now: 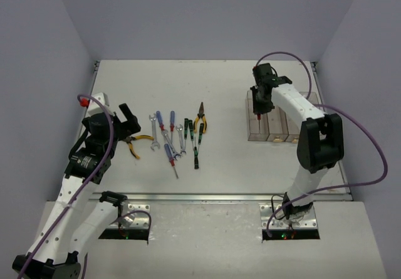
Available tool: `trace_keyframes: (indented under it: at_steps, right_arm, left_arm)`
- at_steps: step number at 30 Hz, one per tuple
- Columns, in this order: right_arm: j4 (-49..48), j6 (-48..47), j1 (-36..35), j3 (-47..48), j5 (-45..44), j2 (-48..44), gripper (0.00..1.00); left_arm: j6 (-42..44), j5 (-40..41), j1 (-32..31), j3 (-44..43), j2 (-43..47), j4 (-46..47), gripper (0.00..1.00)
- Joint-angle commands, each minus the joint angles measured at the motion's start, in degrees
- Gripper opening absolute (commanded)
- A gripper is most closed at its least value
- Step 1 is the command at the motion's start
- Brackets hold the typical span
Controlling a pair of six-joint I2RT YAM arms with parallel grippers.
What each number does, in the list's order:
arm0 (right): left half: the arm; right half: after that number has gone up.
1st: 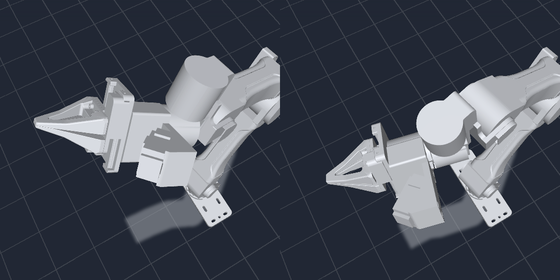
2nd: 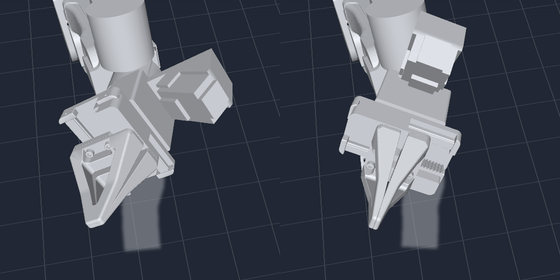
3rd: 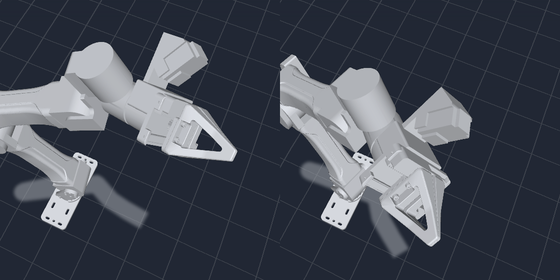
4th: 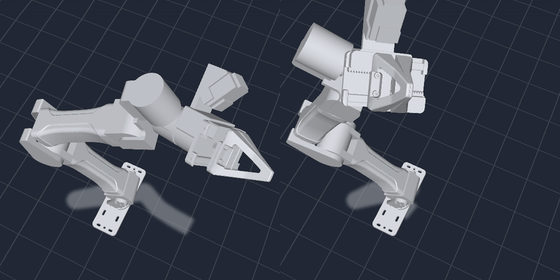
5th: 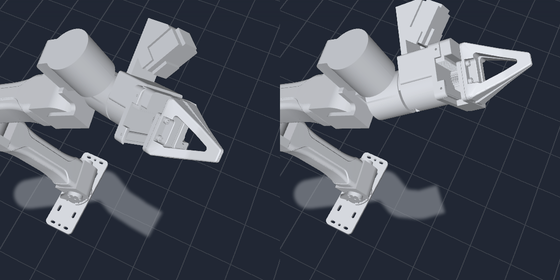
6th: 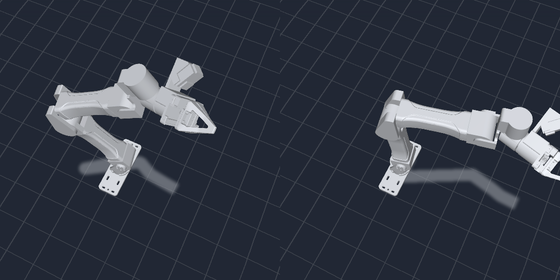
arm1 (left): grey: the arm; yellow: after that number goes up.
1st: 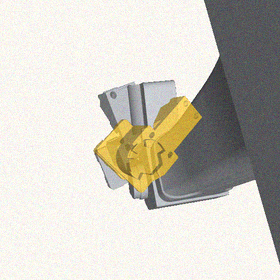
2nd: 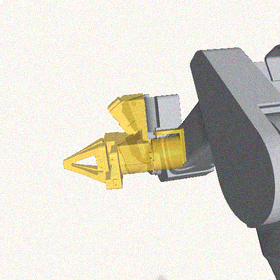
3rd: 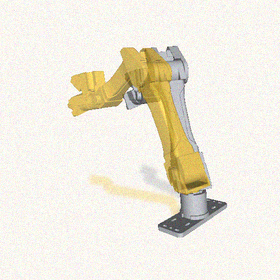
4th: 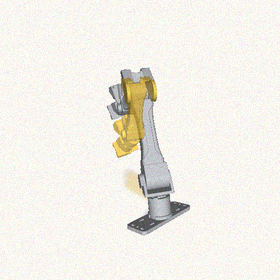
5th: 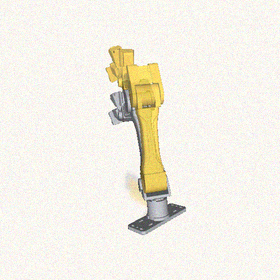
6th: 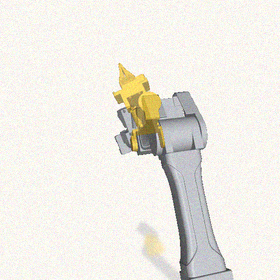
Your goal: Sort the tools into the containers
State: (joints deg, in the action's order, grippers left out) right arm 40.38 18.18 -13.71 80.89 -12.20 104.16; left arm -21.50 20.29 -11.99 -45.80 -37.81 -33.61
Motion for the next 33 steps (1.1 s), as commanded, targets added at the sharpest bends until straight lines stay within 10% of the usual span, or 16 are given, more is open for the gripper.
trace_keyframes:
  at_steps: [1,6,11,23,33]
  right_arm:
    - [-0.33,-2.60,0.67,5.59,-1.18,4.25,0.11]
    - [2.73,-2.84,0.91,10.54,-2.70,6.83,0.55]
    - [2.34,-1.57,-1.69,9.05,-2.33,2.06,0.71]
    - [-10.74,6.96,-24.89,-0.81,5.95,-4.66,0.62]
    - [-15.37,18.07,-31.63,16.83,2.79,12.71,0.48]
  left_arm:
    - [0.49,-0.72,-0.21,-1.33,-0.01,2.93,1.00]
    - [0.58,-0.96,-0.14,-1.43,-0.37,2.97,1.00]
    - [0.58,-0.74,-0.14,-1.48,-0.52,2.93,1.00]
    - [-0.58,2.66,0.21,-1.70,0.82,2.19,1.00]
    - [-0.57,2.22,0.30,-1.66,0.80,2.31,1.00]
